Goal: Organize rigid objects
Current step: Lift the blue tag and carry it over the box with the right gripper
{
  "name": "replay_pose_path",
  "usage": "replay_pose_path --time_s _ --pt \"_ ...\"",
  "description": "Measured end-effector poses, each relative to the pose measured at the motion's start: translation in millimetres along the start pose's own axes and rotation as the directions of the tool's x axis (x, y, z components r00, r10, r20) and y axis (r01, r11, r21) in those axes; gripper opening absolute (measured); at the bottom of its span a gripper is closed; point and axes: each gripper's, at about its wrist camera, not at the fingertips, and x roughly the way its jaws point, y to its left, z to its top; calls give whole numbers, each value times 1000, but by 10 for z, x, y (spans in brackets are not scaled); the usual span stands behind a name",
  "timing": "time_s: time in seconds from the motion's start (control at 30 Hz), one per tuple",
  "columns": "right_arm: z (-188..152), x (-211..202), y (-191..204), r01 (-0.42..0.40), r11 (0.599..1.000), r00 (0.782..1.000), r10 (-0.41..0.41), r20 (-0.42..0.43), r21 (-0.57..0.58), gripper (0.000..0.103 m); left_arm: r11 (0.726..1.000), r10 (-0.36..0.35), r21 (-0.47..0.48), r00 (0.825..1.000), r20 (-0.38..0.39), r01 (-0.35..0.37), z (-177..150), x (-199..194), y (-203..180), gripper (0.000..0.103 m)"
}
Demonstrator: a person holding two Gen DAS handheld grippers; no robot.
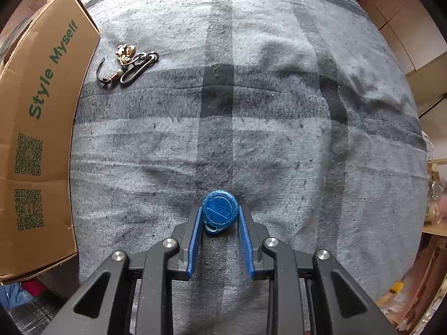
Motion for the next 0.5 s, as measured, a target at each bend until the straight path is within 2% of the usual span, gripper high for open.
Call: replay_pose_path --time_s 0.5 --pt "284 -549 135 -10 1000 997 10 81 -5 27 1000 -6 -2 1000 1 6 3 -1 16 13"
